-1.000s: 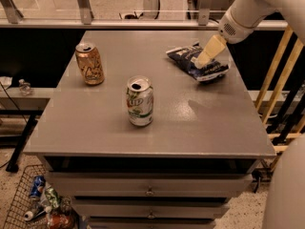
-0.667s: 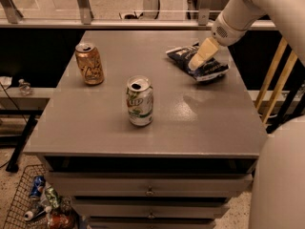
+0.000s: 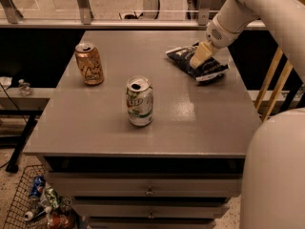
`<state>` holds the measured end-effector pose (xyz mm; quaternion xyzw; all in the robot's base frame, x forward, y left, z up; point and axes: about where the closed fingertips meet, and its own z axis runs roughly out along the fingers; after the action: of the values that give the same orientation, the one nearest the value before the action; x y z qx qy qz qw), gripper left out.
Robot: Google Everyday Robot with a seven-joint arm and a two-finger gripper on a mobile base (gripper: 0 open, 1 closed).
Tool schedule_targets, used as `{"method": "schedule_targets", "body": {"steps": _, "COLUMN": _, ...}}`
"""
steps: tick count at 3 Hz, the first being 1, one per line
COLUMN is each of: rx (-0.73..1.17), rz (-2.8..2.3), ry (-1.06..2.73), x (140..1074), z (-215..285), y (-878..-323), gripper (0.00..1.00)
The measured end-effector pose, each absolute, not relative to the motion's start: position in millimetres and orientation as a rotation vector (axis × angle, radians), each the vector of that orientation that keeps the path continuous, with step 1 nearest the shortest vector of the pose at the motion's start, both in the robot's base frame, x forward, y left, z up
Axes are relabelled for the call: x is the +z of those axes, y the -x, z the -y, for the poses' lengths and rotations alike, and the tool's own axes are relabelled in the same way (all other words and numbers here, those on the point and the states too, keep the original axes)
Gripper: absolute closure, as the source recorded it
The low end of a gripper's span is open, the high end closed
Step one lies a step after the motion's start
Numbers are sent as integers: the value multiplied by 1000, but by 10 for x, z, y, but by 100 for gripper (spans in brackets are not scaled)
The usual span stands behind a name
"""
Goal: Move blue chip bag near orange can
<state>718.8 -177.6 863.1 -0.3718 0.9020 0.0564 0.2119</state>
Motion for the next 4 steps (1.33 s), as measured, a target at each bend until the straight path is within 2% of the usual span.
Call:
{"method": "schedule_targets", "body": {"steps": 2, "rx": 267, "rz": -2334, "ry": 1104, "x": 8952, "z": 1537, "y": -7237, "gripper": 87}}
{"method": "schedule_targets", "body": {"steps": 3, "rx": 277, "rz": -2197, "ry": 1163, "x": 9267, "z": 1357, "y": -7279, "gripper": 100}}
{"method": "schedule_targets", "body": {"steps": 4, "rx": 285, "rz": -2202, "ry": 1165, "x": 9220, "z": 1287, "y": -7285, "gripper": 100}}
